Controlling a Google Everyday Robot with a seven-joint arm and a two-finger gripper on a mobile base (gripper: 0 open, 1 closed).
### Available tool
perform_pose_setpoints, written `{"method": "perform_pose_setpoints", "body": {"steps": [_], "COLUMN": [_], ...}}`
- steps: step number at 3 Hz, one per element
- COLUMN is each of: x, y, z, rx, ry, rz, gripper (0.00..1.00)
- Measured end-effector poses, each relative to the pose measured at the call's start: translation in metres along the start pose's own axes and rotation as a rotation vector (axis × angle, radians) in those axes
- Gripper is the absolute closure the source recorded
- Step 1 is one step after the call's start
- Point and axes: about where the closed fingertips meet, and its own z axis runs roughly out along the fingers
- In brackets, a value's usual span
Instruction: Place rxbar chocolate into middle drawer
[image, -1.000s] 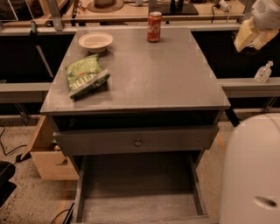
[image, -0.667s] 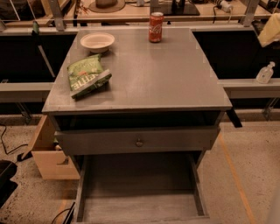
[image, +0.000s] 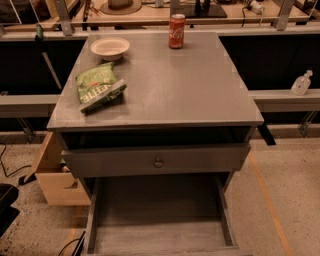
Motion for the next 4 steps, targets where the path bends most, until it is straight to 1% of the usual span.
{"method": "perform_pose_setpoints", "body": {"steps": [1,2,3,4], "x": [0.069,0.138,0.138,0.151], "y": [0.028,0.057,0.057,0.075], "z": [0.019,0.088,0.088,0.092], "rx": [-0.091,-0.240,-0.240,-0.232], "ry": [0.060,0.211,0.211,0.217], "rz": [-0.052,-0.138,-0.138,-0.166], "gripper": [1.00,1.00,1.00,1.00]}}
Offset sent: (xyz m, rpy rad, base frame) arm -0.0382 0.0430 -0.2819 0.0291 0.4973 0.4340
